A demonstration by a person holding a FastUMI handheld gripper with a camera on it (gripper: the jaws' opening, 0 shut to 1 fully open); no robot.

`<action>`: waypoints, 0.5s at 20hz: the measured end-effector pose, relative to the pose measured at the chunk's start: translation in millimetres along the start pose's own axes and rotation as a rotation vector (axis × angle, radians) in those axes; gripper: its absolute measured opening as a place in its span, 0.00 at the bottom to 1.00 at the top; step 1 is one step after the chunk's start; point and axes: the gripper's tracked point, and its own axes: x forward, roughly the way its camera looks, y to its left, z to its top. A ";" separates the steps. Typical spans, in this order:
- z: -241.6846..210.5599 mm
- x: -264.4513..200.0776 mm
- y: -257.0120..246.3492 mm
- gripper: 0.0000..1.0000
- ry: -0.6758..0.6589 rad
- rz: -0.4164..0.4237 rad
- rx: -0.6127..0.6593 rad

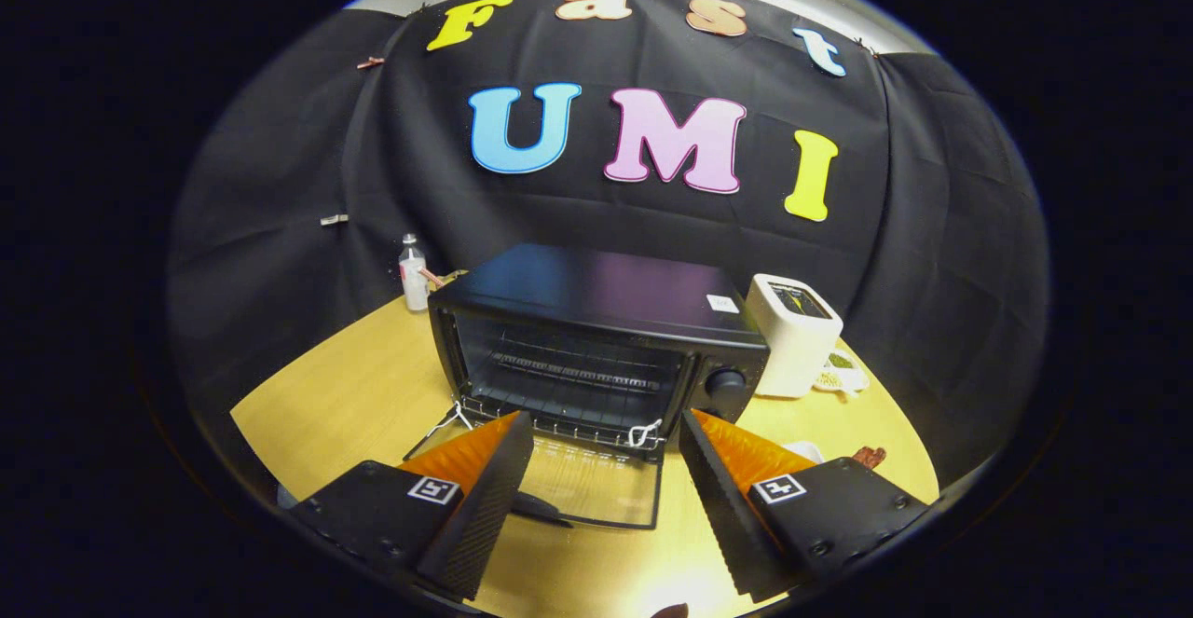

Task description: Open the toaster oven, put the food inside, and close the toaster oven door.

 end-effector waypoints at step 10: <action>-12.9 -36.7 -169.1 0.98 0.014 -0.059 0.102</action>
